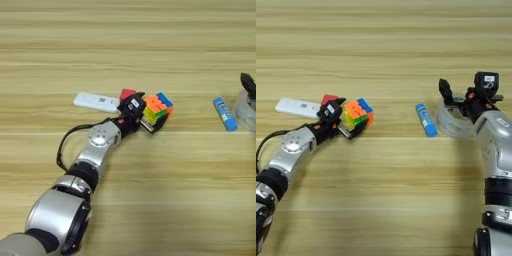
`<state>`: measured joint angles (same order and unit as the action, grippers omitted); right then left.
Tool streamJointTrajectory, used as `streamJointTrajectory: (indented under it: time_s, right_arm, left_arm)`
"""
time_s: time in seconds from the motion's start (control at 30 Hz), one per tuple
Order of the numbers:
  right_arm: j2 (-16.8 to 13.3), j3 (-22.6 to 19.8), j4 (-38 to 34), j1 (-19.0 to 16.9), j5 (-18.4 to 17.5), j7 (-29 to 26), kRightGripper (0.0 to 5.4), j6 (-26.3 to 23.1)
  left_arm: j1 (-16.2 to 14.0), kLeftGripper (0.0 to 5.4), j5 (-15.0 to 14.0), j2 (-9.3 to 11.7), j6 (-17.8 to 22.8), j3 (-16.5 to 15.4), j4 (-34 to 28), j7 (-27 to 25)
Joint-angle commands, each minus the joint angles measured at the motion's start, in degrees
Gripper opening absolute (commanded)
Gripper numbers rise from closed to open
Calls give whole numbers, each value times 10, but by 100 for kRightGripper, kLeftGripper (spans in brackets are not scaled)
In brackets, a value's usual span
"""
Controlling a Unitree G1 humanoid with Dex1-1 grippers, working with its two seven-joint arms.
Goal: Move the objects on the table
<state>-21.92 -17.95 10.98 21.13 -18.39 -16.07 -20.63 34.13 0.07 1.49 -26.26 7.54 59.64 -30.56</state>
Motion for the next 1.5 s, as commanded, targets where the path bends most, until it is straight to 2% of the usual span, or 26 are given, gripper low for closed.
streamJointTrajectory:
  time_s: [0.03,1.5]
  right_arm:
    - [2,-2,-7,-1,-3,4,536,-5]
    - [4,2,2,3,-3,5,536,-1]
  left_arm:
    - [11,540,13,-3,-6,3,8,-3]
    - [19,540,17,-8,-7,-21,16,-5]
